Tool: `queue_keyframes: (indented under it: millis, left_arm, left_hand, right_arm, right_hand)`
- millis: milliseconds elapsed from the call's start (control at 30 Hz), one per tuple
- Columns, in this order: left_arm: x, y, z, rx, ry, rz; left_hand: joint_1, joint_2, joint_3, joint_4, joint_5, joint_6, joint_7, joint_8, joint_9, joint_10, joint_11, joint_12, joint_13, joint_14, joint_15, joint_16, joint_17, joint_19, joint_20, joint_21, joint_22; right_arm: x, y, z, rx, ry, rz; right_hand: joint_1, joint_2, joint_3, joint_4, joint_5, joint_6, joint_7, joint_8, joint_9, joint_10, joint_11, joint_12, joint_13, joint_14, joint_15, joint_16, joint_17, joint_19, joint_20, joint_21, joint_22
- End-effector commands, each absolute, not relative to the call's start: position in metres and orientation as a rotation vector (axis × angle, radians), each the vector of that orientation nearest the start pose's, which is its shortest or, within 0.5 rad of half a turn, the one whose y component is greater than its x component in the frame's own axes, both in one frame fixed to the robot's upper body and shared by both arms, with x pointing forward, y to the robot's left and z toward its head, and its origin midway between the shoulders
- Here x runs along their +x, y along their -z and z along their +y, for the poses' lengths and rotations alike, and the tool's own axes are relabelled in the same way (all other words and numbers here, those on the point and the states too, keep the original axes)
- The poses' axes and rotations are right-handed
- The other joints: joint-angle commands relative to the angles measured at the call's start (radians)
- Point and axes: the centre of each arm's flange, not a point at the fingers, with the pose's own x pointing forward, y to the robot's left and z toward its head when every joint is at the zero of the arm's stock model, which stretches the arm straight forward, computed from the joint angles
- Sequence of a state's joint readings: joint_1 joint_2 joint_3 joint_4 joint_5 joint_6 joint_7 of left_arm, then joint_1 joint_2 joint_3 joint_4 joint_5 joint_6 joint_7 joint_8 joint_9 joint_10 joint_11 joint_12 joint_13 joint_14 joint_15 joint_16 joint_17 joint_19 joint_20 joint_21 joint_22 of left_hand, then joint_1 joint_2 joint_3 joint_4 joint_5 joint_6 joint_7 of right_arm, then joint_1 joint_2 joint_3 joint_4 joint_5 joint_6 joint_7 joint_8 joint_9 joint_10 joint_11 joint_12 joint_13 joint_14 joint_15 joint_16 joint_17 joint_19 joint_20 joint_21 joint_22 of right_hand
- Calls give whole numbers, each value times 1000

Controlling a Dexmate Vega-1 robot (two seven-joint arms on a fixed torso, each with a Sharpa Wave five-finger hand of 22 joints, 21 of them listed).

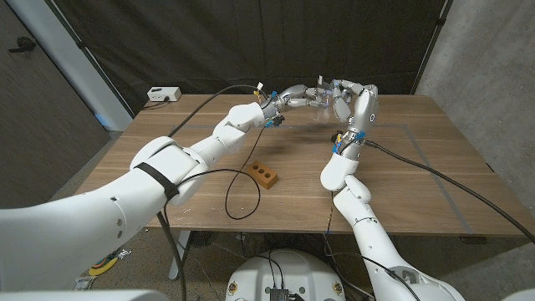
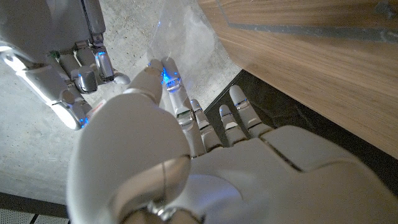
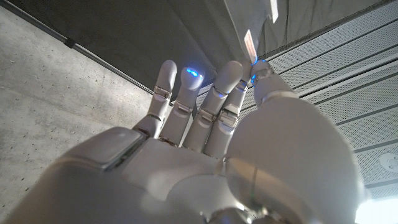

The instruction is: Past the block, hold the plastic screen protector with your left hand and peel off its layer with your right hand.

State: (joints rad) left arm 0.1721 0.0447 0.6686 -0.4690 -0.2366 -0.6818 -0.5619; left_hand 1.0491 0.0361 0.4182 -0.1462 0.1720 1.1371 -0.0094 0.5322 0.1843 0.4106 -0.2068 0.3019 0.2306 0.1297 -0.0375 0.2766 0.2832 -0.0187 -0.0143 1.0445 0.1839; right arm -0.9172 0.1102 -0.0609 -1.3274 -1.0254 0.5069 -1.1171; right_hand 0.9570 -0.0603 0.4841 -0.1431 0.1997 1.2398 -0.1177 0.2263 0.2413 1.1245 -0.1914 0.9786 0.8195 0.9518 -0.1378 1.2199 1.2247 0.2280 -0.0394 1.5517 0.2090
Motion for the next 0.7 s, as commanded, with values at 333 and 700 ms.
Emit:
queue_keyframes:
  millis: [333, 700]
  left_arm:
    - [678, -110, 36, 594, 842, -794]
    - [678, -109, 37, 589, 847, -792]
  left_hand:
    - [9, 5, 9, 1, 1, 9, 0, -8, 11, -7, 2, -9, 3, -5, -71, -5, 1, -7, 4, 7, 5]
    - [4, 4, 5, 6, 0, 20, -20, -17, 7, -38, 7, -24, 6, -17, -66, -9, 4, -13, 1, 8, 5]
  right_arm:
    - [553, -8, -179, -362, 816, -1309]
    - [559, -9, -192, -272, 705, -1183]
  right_hand:
    - [48, 8, 15, -20, 4, 34, 16, 1, -8, 27, 0, 6, -6, 12, -82, 9, 4, 12, -107, 13, 4]
    - [-136, -26, -61, 42, -1, -200, 11, -53, -27, -91, 11, -88, -106, -63, -85, -96, -85, -2, -60, -8, -10]
